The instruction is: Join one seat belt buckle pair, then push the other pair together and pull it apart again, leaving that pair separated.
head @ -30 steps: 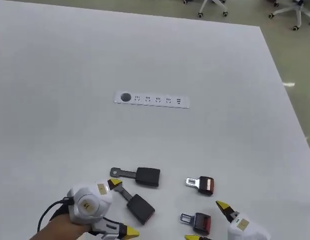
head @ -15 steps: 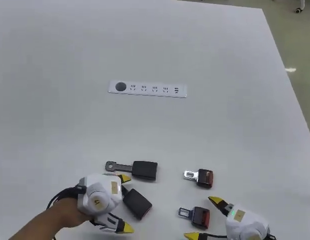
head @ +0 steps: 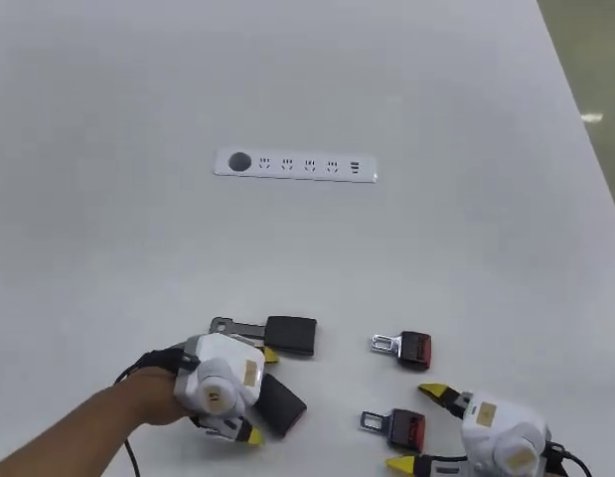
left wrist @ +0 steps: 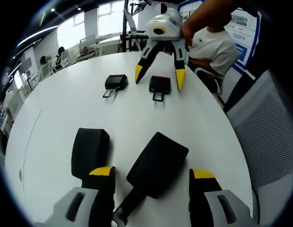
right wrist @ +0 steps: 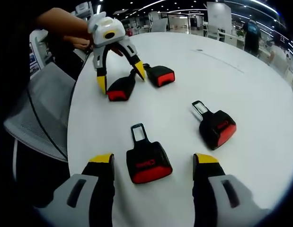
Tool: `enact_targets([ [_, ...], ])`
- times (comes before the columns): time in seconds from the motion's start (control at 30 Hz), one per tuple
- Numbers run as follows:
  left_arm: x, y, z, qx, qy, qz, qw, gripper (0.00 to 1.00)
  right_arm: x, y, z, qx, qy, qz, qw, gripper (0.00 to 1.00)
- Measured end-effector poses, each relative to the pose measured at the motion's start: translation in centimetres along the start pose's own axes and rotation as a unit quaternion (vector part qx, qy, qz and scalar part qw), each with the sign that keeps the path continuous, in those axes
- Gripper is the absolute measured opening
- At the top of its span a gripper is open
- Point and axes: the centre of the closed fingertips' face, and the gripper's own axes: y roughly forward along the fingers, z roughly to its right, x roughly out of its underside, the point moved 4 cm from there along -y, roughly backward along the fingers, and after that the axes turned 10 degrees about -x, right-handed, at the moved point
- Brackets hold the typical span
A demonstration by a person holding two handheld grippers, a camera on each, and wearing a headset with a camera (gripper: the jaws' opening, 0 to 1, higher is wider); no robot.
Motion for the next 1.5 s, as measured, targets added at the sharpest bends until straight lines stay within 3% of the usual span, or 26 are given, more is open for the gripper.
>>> enact_targets([
  [0.13, -0.1, 0.4, -0.2, 0.009, 0.029, 0.000, 0.9996, 0.60, -0.3, 0.0, -0.2, -0.008, -0.003, -0.001, 1.0000, 0.63],
  [0.3, -0.2, 0.5, -0.5, 0.014, 0.044, -0.003, 0.9989, 0.54, 0.0, 0.0, -0.2, -0.020, -0.010, -0.004, 0.9997, 0.58],
  [0.77, 0.3, 0.0, 0.3, 0.019, 0.057, 0.003, 0.9982, 0.44, -0.1, 0.2, -0.4, -0.037, -0.027, -0.019, 0.9988, 0.54],
  [1.1, 0.6, -0.4, 0.7, -0.029, -0.007, 0.017, 0.9994, 0.38, 0.1, 0.2, -0.1, -0.036, -0.044, -0.030, 0.9979, 0.43],
  [1.33, 0.7, -0.3, 0.6, -0.074, -0.060, 0.023, 0.9952, 0.36, 0.2, 0.2, 0.1, -0.036, -0.064, -0.047, 0.9962, 0.35],
  [1.5, 0.7, -0.3, 0.7, -0.088, -0.069, 0.028, 0.9933, 0.35, -0.1, 0.3, -0.1, -0.039, -0.071, -0.063, 0.9947, 0.35],
])
